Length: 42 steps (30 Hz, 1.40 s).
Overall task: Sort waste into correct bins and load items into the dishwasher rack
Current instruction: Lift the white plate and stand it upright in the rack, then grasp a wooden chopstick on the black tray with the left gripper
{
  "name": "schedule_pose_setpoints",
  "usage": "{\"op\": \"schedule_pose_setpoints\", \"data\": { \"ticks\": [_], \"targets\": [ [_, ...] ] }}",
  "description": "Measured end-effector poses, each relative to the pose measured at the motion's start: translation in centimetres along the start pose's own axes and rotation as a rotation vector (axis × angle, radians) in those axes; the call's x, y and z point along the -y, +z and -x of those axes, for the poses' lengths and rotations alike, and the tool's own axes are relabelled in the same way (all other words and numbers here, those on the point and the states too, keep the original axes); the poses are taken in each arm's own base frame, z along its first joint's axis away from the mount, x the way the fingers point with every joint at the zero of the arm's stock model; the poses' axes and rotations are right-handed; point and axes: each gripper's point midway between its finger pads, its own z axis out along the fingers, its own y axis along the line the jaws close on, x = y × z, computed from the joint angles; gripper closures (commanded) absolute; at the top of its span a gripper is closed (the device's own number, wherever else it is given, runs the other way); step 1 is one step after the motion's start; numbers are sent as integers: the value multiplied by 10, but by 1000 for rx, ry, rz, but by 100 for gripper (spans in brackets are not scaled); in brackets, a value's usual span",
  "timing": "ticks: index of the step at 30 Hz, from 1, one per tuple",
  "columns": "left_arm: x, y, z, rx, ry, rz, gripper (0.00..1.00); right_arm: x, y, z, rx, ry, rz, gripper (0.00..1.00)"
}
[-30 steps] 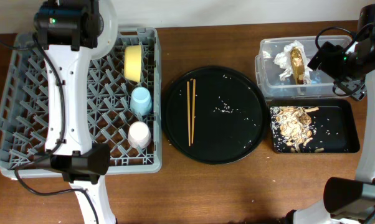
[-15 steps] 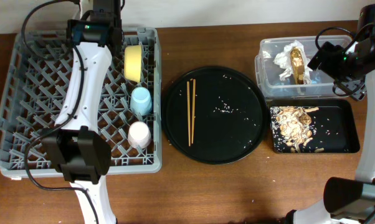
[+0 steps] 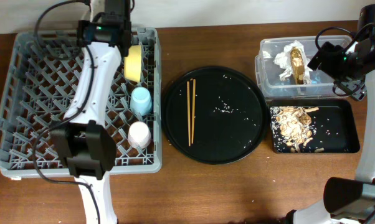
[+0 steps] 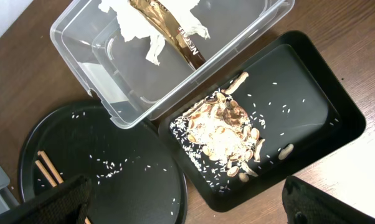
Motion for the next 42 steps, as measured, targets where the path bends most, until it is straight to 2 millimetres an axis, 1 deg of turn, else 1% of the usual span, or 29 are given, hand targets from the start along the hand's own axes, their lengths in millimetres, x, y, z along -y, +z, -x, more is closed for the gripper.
{"op": "schedule_pose_setpoints", "data": {
  "ticks": [2, 4, 5, 6, 7, 8, 10, 15, 17, 20, 23, 24, 27, 28, 30, 31, 33, 34, 35, 36, 37, 38, 39, 40, 41, 42],
  "targets": [
    [12, -5, 0, 6, 23, -3, 100, 0, 0, 0, 0, 0, 0, 2],
    [17, -13, 2, 20, 32, 4, 100, 0, 0, 0, 0, 0, 0, 2],
    [18, -13, 2, 20, 35, 8, 94, 0, 0, 0, 0, -1, 0, 2],
    [18, -13, 0, 15, 43, 12, 83, 0, 0, 0, 0, 0, 0, 2],
    [18, -12, -2, 10, 52, 15, 67, 0, 0, 0, 1, 0, 0, 2],
    [21, -10, -4, 3, 58, 15, 60, 0, 0, 0, 1, 0, 0, 2],
    [27, -8, -6, -2, 70, 11, 56, 0, 0, 0, 1, 0, 0, 2],
    [39, -7, -9, -11, 84, -46, 56, 0, 0, 0, 0, 0, 0, 2],
    [46, -8, -12, -19, 94, -96, 57, 0, 0, 0, 0, 0, 0, 1],
    [54, -18, -12, -32, 112, -186, 57, 0, 0, 0, 1, 0, 0, 2],
    [56, -27, -8, -34, 111, -252, 57, 0, 0, 0, 1, 0, 0, 2],
    [58, -28, -9, -37, 114, -266, 54, 0, 0, 0, 1, -1, 0, 1],
    [59, -30, -7, -36, 108, -286, 39, 0, 0, 0, 0, 0, 0, 2],
    [56, -33, -2, -25, 92, -290, 34, 0, 0, 0, 0, 0, 0, 2],
    [43, -41, 19, 21, 36, -295, 28, 0, 0, 0, 0, 0, 0, 2],
    [27, -49, 38, 70, -17, -307, 27, 0, 0, 0, 0, 0, 0, 2],
    [8, -73, 61, 139, -44, -403, 26, 0, 0, 0, 0, 0, 0, 1],
    [3, -90, 69, 177, -34, -481, 26, 0, 0, 0, 0, -1, 1, 2],
    [4, -103, 72, 199, -19, -544, 26, 0, 0, 0, 0, 0, 0, 2],
    [14, -128, 64, 199, 33, -684, 26, 0, 0, 0, 0, 0, 0, 2],
    [25, -147, 59, 203, 67, -779, 27, 0, 0, 0, 0, 0, 0, 1],
    [41, -167, 44, 173, 122, -884, 27, 0, 0, 0, 1, 0, 0, 1],
    [59, -189, 20, 109, 200, -987, 27, 0, 0, 0, 1, 0, 0, 2],
    [73, -205, 3, 63, 255, -1052, 29, 0, 0, 0, 0, 0, -1, 2],
    [82, -217, -15, 5, 299, -1097, 33, 0, 0, 0, 0, 0, 0, 1],
    [97, -234, -35, -62, 344, -1151, 34, 0, 0, 0, 0, 0, 0, 1]
  ]
}}
